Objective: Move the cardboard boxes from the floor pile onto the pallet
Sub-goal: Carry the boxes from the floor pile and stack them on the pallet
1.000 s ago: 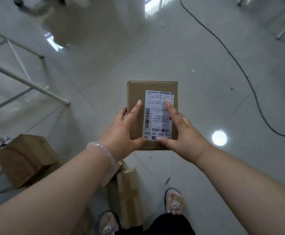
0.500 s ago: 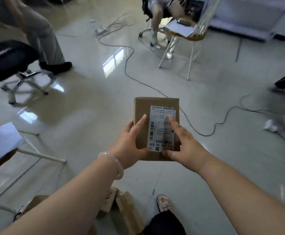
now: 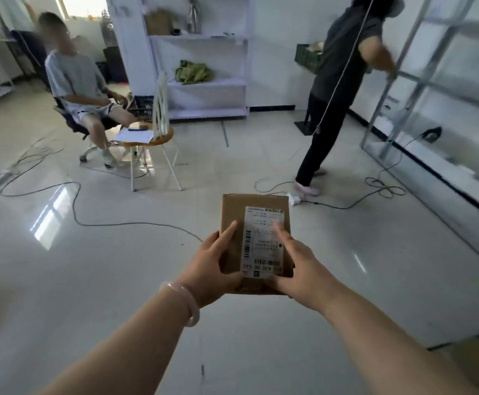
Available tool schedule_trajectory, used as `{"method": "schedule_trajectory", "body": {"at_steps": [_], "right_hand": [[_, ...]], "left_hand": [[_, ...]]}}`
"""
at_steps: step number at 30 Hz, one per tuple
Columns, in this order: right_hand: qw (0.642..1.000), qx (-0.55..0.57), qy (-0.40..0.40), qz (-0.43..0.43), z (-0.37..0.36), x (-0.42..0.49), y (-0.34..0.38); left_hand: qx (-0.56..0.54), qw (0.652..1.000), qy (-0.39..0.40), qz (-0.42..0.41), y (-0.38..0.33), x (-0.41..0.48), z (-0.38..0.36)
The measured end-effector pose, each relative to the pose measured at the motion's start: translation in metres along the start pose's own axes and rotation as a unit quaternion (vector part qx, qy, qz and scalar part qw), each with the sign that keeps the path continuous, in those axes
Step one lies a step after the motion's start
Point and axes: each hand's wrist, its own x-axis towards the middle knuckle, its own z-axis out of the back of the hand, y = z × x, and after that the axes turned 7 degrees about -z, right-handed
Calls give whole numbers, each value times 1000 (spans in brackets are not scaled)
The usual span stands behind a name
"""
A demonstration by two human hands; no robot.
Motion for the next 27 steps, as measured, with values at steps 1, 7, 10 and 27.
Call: {"method": "schedule_trajectory", "body": {"at_steps": [1,7,10,27], "right_hand": [[1000,-3,-15,-6,16,-14,-9],[994,-2,-95,-62,122,-107,-84],[985,3,-137,-102,177,-165,-134],[878,108,-354,-305,284,-437,-309]], "left_hand": [[1,1000,11,-16,-16,4,-14],[9,992,89,-88,-123,30,-125],[7,984,130,-118,-181,38,-200],[17,869,378,-319,-386,9,-496]]}}
